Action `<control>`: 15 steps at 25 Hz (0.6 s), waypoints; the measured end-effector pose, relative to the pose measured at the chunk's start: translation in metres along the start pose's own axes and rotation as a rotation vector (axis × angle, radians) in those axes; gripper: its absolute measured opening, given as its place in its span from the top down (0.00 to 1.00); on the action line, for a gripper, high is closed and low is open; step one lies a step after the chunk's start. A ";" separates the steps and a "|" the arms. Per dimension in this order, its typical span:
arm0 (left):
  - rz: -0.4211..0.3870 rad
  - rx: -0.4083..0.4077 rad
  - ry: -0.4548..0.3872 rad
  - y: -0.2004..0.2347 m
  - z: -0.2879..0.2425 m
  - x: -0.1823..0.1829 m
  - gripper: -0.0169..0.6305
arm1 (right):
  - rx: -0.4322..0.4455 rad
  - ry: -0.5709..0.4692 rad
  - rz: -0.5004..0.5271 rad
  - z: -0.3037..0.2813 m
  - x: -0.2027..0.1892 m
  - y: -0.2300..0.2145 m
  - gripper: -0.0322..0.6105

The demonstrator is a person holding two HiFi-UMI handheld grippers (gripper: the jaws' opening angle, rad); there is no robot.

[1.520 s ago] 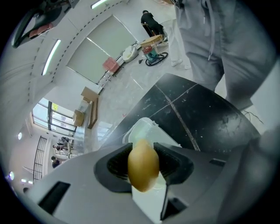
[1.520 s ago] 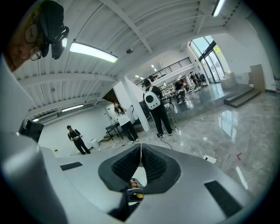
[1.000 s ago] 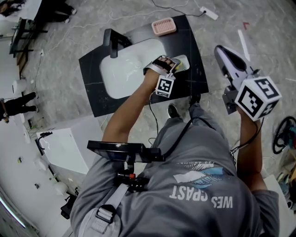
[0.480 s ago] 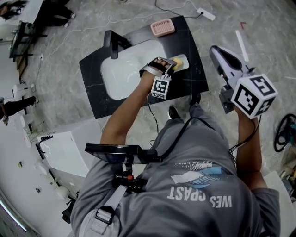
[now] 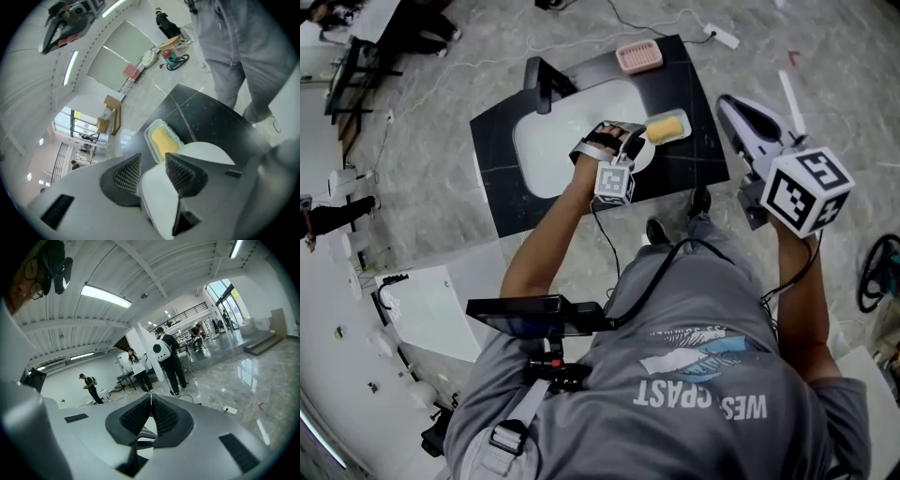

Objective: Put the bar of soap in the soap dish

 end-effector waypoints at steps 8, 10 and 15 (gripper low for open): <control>0.668 0.420 -0.087 0.126 0.169 -0.035 0.73 | 0.079 -0.107 0.089 0.028 0.011 0.081 0.94; 0.820 0.576 -0.184 0.158 0.221 -0.045 0.79 | 0.105 -0.163 0.137 0.039 0.015 0.097 0.94; 1.173 0.748 -0.440 0.207 0.326 -0.070 0.96 | 0.142 -0.291 0.223 0.062 0.030 0.112 0.94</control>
Point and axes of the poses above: the fingertips, and each gripper's own axes: z backward along the fingers, y to its left, x out of its top, the point moved 1 cm from there along z, backward along the fingers, and after that the axes turned 15 degrees about -z, right-handed, at the moved point
